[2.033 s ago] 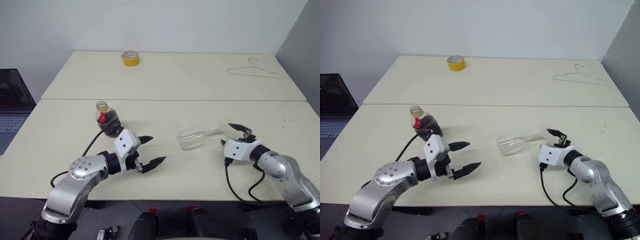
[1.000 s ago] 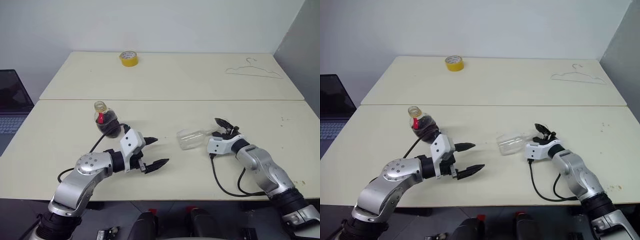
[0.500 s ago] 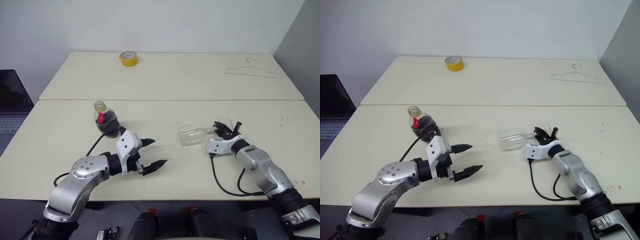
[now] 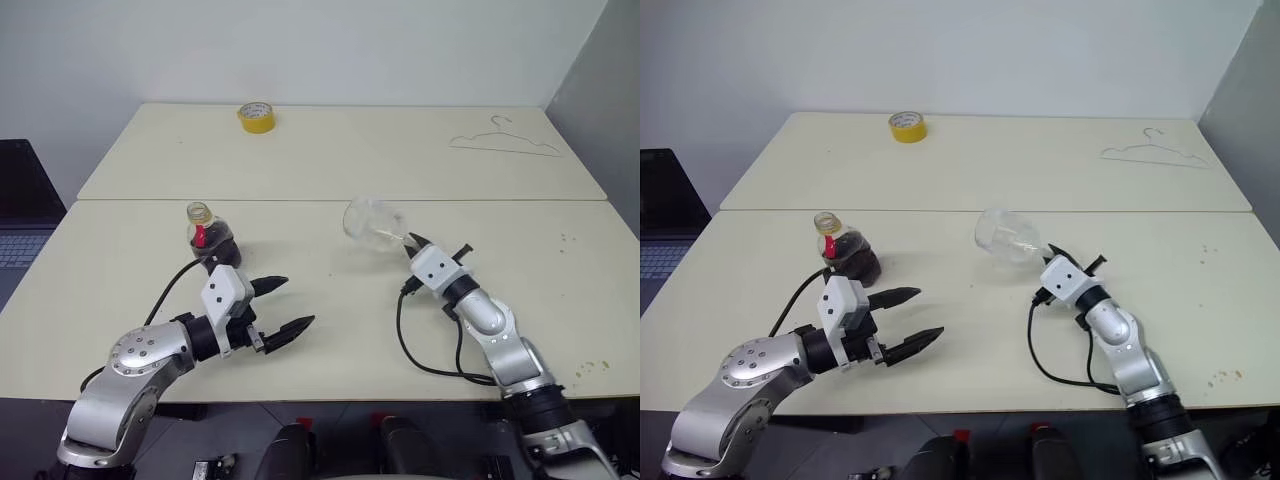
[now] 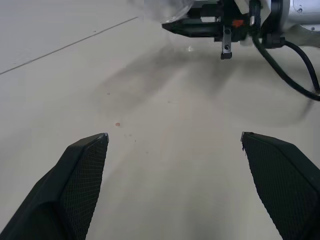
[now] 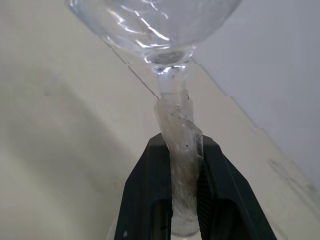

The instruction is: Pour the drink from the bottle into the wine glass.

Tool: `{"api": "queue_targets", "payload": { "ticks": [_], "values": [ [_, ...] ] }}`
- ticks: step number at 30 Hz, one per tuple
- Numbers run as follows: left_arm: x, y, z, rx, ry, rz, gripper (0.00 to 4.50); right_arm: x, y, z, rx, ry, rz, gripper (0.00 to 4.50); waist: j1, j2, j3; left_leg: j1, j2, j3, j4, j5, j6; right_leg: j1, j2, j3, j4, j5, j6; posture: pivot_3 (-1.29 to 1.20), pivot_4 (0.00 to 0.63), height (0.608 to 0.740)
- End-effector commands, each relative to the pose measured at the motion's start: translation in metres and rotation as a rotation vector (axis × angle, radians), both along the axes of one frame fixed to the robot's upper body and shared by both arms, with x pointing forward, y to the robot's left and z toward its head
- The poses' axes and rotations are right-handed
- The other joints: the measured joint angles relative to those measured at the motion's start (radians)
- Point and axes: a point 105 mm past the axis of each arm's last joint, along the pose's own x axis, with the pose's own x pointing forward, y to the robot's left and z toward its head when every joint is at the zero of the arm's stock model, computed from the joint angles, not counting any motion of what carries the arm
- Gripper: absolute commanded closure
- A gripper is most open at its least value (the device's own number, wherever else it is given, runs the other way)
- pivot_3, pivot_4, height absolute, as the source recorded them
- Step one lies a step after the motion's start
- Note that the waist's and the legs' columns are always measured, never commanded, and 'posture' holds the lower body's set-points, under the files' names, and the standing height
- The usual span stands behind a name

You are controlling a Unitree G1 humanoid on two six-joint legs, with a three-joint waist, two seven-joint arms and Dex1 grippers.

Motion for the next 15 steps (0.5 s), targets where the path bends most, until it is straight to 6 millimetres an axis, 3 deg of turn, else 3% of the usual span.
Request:
{"api": "queue_targets", "payload": {
  "ticks": [1, 9, 15],
  "values": [
    [-0.003, -0.003, 0.013, -0.010, -0.060, -0.021, 0.00, -0.007, 0.014, 0.019, 0.200, 0.010, 0.102, 4.19, 0.000, 0.000, 0.000, 0.000, 0.000, 0.000, 0.000, -0.001, 0.002, 0.000, 0.000, 0.000, 0.000, 0.000, 0.000, 0.00, 0.150, 0.740],
    [0.001, -0.012, 0.019, -0.027, -0.066, -0.043, 0.00, 0.001, 0.038, 0.001, 0.449, 0.173, 0.187, 4.20, -0.001, 0.000, 0.000, 0.001, 0.000, 0.000, 0.000, -0.001, 0.002, 0.000, 0.000, 0.000, 0.000, 0.000, 0.000, 0.00, 0.150, 0.740],
    [0.001, -0.011, 0.020, -0.023, -0.065, -0.037, 0.00, -0.004, 0.063, -0.013, 0.466, 0.220, 0.244, 4.20, -0.002, 0.000, 0.000, 0.001, 0.000, 0.000, 0.000, -0.001, 0.002, -0.001, 0.001, 0.000, 0.001, 0.000, 0.000, 0.00, 0.150, 0.740]
  ]
}}
